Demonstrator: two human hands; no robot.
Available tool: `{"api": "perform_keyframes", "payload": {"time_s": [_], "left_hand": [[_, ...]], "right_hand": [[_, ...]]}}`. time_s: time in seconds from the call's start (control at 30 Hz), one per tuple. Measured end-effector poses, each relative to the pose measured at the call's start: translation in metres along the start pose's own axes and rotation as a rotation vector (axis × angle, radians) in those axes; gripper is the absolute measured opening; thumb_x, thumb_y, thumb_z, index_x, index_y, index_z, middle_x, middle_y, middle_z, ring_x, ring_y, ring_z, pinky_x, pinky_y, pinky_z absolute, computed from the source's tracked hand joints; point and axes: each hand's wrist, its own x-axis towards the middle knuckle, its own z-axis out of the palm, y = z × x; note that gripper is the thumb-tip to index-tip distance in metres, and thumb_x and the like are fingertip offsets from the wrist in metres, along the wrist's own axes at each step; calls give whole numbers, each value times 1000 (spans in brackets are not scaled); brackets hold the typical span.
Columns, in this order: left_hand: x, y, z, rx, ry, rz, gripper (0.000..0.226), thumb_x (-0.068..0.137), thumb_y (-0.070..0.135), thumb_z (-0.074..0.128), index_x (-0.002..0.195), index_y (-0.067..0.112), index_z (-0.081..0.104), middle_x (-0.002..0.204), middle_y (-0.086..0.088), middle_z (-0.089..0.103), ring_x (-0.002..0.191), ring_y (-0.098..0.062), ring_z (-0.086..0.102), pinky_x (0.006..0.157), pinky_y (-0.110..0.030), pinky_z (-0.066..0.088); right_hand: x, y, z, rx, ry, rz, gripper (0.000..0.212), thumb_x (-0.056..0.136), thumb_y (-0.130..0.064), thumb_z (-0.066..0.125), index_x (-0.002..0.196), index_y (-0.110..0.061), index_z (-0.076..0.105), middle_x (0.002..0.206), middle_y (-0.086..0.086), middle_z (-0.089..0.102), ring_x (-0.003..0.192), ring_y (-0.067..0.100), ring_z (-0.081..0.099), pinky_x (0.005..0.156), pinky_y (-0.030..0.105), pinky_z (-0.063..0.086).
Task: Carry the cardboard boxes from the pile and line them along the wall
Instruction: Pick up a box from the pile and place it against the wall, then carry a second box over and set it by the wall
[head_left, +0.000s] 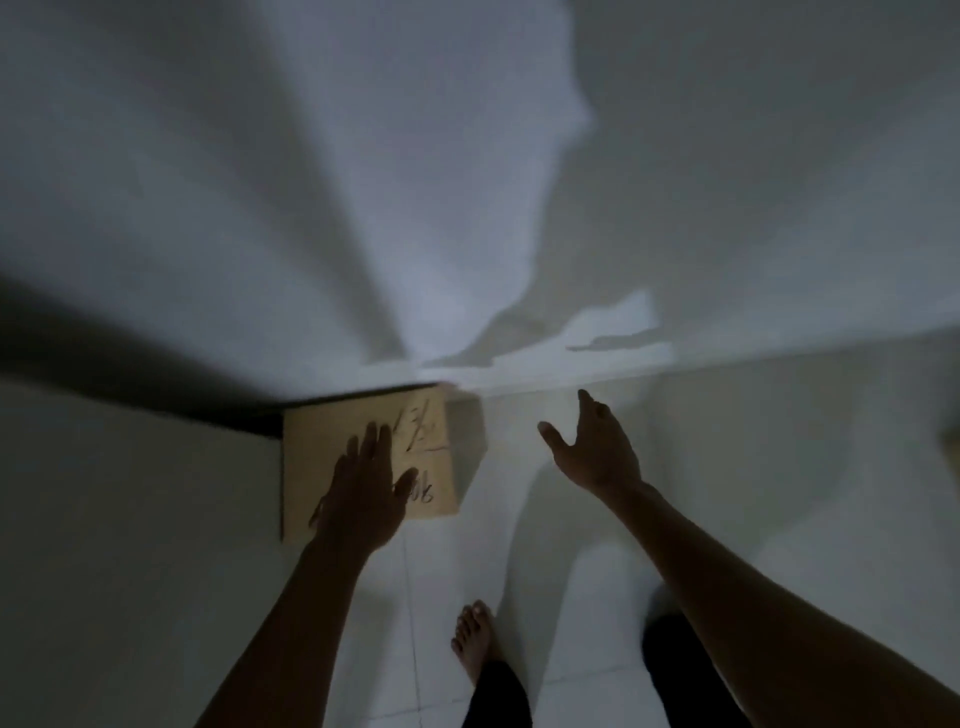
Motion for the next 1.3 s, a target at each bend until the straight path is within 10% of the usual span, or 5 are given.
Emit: {"api": "perform_keyframes", "payload": {"time_s": [0.5, 1.3], "left_hand": [[-202, 572, -158, 325, -58, 905, 73, 99, 53, 29, 156, 13, 6, 165, -8, 5, 153, -28, 4, 124, -41, 9], [-329, 1079, 102, 606, -324, 1282, 64, 99, 44, 38, 151, 9, 23, 155, -13, 33, 140, -29, 36, 114, -40, 33]], "right_hand": [[-300, 271, -483, 157, 660, 513, 87, 96, -67, 40, 160, -9, 23, 162, 19, 32, 152, 36, 26, 124, 51, 20], [-393, 711, -651, 486, 783, 1002, 92, 77, -78, 24, 144, -18, 41, 141, 16, 55, 131, 38, 51, 108, 54, 44]]}}
